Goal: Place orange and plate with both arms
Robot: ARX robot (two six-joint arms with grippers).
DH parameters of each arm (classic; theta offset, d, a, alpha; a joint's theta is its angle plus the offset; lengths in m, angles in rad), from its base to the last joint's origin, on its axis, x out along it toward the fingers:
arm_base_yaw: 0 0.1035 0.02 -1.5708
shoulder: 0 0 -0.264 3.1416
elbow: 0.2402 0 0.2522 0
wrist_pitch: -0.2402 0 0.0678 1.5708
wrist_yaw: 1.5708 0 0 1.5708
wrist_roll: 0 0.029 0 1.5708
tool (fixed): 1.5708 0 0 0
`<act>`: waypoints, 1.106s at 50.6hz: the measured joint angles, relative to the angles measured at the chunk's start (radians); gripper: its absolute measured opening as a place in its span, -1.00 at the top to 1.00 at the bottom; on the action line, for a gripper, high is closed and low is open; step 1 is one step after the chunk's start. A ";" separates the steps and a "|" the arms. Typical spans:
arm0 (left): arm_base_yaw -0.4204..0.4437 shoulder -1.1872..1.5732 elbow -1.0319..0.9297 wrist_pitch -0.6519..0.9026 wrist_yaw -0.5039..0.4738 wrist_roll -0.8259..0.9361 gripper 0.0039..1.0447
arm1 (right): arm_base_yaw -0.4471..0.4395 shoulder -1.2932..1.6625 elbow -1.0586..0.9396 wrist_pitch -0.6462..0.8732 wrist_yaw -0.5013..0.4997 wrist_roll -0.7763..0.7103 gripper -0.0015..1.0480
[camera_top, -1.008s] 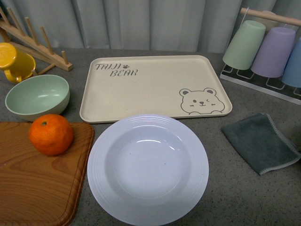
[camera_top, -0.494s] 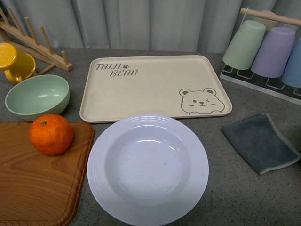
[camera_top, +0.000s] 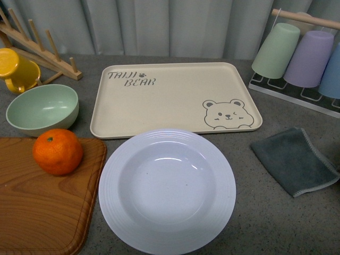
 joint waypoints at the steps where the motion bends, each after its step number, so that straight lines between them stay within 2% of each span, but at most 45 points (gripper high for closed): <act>1: 0.000 0.000 0.000 0.000 0.000 0.000 -0.88 | 0.000 0.000 0.000 0.000 0.000 0.000 -0.83; 2: 0.000 0.000 0.000 0.000 -0.002 0.000 -0.88 | 0.000 0.000 0.000 0.000 0.000 0.000 -0.83; 3: -0.024 0.018 0.009 -0.031 -0.084 -0.023 -0.88 | 0.000 0.000 0.000 0.000 0.000 0.000 -0.83; 6: -0.125 0.137 0.059 -0.177 -0.410 -0.121 -0.88 | 0.000 0.000 0.000 0.000 0.000 0.000 -0.83; 8: -0.137 0.176 0.060 -0.208 -0.501 -0.160 -0.88 | 0.000 0.000 0.000 0.000 0.000 0.000 -0.83; 12: -0.137 0.237 0.064 -0.195 -0.564 -0.208 -0.88 | 0.000 0.000 0.000 0.000 0.000 0.000 -0.83; 16: -0.138 0.317 0.074 -0.120 -0.539 -0.216 -0.88 | 0.000 0.000 0.000 0.000 -0.001 0.000 -0.83; 23: -0.122 0.705 0.146 0.194 -0.445 -0.233 -0.88 | 0.000 0.000 0.000 0.000 0.000 0.000 -0.83; 32: -0.157 1.085 0.253 0.437 -0.378 -0.222 -0.88 | 0.000 0.000 0.000 0.000 0.000 0.000 -0.83; 42: -0.183 1.357 0.352 0.453 -0.303 -0.241 -0.88 | 0.000 0.000 0.000 0.000 0.000 0.000 -0.83; 56: -0.212 1.598 0.447 0.499 -0.218 -0.222 -0.88 | 0.000 0.000 0.000 0.000 0.000 0.000 -0.83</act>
